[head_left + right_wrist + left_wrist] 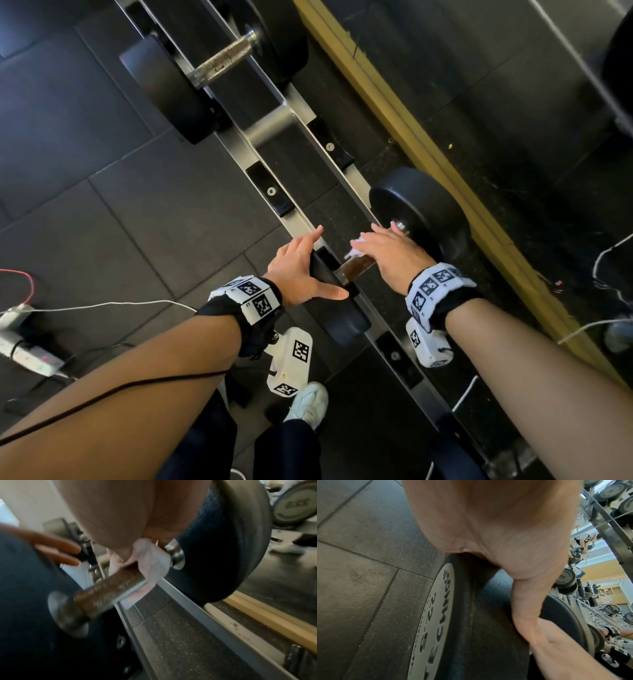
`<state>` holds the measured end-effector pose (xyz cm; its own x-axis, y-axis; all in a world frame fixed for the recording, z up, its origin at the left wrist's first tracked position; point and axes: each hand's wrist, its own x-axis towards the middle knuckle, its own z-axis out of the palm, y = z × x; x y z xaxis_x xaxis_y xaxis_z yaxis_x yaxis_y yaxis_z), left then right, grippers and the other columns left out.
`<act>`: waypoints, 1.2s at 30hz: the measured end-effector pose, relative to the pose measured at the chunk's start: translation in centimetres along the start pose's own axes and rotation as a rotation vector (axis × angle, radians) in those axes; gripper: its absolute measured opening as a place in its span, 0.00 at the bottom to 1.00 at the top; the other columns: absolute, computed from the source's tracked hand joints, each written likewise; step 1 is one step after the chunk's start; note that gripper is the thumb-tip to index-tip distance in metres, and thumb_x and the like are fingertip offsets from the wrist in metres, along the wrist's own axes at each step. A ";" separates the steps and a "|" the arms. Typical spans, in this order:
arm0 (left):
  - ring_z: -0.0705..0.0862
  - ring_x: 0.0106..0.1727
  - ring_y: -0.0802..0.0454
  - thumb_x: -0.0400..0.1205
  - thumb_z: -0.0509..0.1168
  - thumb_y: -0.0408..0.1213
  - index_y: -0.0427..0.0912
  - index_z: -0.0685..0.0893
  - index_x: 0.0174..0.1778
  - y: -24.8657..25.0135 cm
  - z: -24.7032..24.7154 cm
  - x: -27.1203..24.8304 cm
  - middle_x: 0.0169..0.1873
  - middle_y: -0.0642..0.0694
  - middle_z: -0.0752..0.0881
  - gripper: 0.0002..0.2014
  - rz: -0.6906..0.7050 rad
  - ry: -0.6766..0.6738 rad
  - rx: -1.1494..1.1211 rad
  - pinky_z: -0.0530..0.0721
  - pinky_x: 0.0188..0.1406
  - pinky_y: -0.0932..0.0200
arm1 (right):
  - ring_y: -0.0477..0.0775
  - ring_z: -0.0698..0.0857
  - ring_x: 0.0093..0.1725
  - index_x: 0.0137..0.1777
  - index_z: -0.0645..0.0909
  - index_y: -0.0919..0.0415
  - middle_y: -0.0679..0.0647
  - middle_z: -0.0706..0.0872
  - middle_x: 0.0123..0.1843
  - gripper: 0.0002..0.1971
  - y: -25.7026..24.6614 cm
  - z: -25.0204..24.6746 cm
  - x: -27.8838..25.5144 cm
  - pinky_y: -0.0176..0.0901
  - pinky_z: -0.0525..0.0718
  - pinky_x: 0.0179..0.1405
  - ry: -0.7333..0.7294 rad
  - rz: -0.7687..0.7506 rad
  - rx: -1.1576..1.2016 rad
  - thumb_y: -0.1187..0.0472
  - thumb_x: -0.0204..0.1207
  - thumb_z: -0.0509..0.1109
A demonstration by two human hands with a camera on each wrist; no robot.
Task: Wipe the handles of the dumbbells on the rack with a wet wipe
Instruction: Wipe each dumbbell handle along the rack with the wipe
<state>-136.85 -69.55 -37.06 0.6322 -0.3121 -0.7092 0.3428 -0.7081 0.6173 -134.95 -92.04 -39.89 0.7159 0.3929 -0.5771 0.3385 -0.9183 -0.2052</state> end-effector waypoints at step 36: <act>0.54 0.83 0.44 0.67 0.82 0.52 0.59 0.46 0.87 -0.3 0.1 0.4 0.82 0.51 0.60 0.60 -0.010 -0.005 -0.017 0.56 0.82 0.37 | 0.59 0.77 0.74 0.70 0.81 0.54 0.56 0.79 0.73 0.21 -2.6 -1.6 -1.5 0.46 0.72 0.74 0.169 0.066 0.272 0.72 0.82 0.62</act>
<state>-136.73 -69.53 -37.51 0.6251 -0.3084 -0.7170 0.3608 -0.7004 0.6158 -135.91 -90.14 -37.25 0.8296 0.3137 -0.4618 0.1287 -0.9123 -0.3887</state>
